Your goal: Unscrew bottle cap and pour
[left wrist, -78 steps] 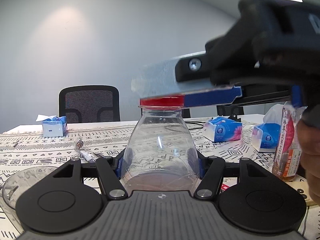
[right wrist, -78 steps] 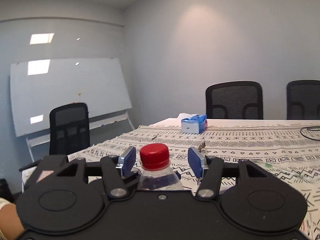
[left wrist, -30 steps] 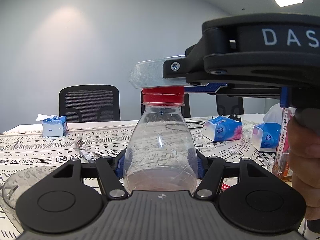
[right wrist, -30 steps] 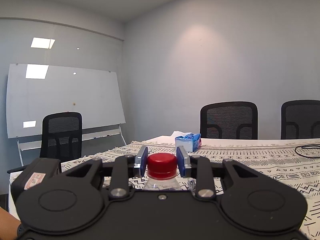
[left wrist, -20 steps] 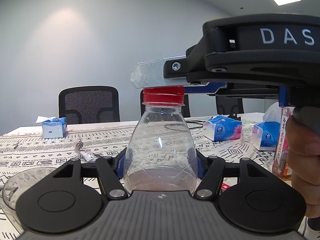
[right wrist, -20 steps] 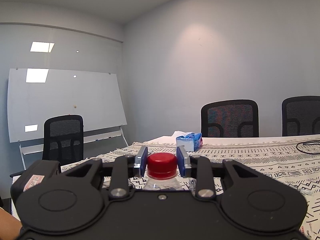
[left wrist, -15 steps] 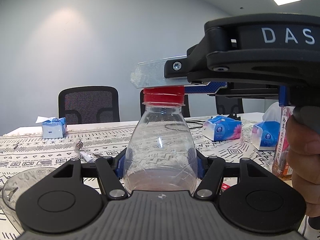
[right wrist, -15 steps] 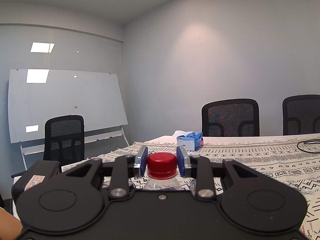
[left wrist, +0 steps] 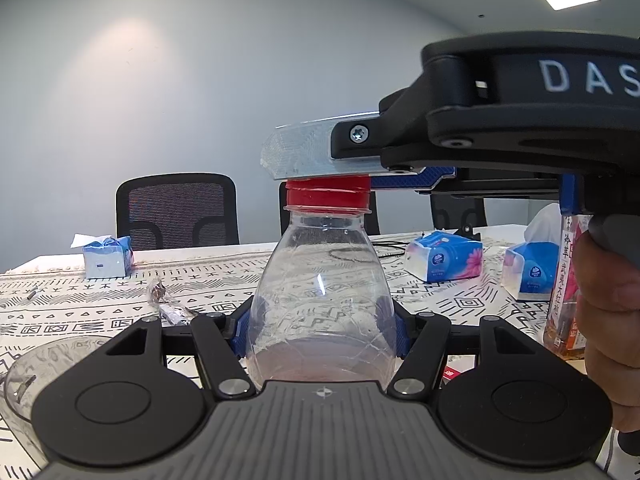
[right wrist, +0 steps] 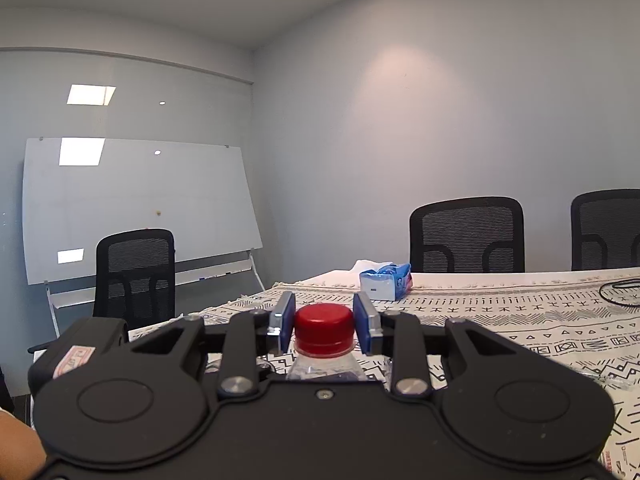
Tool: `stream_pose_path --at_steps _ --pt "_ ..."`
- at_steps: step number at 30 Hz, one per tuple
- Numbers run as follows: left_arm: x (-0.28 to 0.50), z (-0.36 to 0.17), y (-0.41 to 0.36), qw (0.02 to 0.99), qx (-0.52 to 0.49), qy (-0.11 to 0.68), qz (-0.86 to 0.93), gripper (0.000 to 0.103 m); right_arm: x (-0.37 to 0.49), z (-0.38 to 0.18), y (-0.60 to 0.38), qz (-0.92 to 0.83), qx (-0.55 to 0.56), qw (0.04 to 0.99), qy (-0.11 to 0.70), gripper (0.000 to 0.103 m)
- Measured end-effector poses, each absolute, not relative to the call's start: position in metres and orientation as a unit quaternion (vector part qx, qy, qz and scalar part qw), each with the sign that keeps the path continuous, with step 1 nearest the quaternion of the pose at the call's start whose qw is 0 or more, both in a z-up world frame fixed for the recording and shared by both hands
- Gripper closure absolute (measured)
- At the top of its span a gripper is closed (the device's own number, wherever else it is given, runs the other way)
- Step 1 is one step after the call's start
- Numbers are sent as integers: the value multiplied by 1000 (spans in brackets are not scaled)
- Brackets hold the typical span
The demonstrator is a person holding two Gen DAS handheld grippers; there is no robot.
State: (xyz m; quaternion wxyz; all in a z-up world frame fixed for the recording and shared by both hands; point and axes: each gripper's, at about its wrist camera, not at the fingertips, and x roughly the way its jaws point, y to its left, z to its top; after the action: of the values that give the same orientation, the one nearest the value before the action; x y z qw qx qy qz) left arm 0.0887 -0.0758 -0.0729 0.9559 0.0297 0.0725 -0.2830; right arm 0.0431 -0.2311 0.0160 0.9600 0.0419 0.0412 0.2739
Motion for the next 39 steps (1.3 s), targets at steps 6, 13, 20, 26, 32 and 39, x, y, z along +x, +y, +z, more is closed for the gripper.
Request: stream_pose_path --at_steps 6,13,20,26,32,39 --pt "89 -73 -76 956 27 73 -284 43 40 14 -229 287 19 957 26 70" --pt "87 -73 -76 956 27 70 -282 43 40 15 -229 286 21 958 26 70" --pt "86 -73 -76 956 27 68 -284 43 41 13 -236 311 9 950 14 70" --pt "84 -73 -78 956 32 65 -283 43 45 10 -248 339 18 941 6 69" --pt "85 -73 -78 957 28 66 -280 43 38 10 -238 326 12 945 5 52" --pt "83 -73 -79 959 31 64 -274 43 37 11 -226 275 21 961 15 49"
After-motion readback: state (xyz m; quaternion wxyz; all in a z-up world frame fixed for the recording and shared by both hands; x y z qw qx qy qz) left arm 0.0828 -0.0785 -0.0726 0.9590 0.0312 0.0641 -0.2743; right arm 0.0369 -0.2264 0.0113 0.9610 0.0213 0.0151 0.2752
